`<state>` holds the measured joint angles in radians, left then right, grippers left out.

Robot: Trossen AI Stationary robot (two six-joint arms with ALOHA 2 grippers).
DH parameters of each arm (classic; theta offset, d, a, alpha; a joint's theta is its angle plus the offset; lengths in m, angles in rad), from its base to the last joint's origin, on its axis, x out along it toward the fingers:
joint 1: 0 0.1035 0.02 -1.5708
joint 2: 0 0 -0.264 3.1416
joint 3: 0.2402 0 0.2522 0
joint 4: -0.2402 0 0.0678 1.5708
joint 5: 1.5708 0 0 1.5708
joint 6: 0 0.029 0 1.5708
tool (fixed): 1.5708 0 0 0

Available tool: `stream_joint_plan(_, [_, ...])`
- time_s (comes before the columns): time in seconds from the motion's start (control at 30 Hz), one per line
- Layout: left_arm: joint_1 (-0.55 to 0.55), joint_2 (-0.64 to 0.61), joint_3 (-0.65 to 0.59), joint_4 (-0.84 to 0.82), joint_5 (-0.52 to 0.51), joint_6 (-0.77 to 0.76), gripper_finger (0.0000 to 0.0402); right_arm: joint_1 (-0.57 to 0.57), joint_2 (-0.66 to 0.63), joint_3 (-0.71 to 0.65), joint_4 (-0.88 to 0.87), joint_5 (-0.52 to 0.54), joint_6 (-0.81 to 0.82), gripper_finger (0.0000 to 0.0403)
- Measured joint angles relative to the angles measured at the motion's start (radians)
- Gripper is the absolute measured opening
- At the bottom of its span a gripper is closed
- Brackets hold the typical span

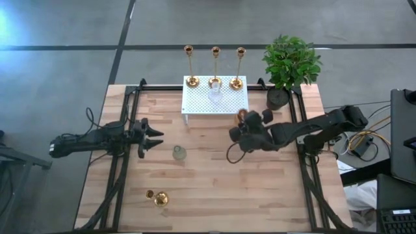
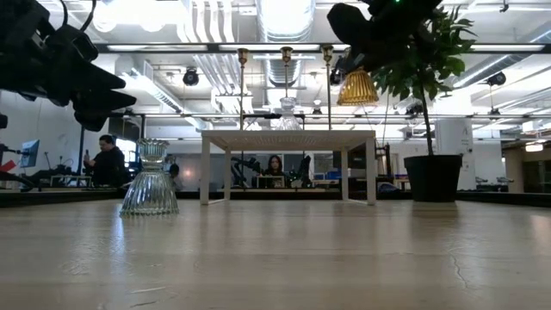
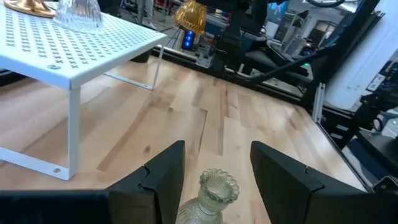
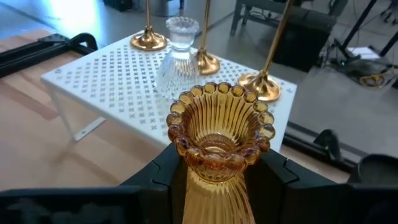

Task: Pick & Place candle stick holders
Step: Put the yellow glass candle holder on the shelf

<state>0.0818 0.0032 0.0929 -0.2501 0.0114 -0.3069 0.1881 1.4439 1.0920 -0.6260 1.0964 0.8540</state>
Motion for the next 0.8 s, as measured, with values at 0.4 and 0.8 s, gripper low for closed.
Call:
stream_joint_plan(0.4, [0.000, 0.000, 0.000, -0.001, -0.004, 0.000, 0.0188, -0.089, -0.009, 0.000, 0.044, -0.068, -0.076, 0.0116])
stream_joint_plan(0.8, [0.000, 0.000, -0.001, -0.002, -0.005, -0.006, 0.0188, -0.179, -0.043, 0.000, 0.137, -0.151, -0.241, 0.0116])
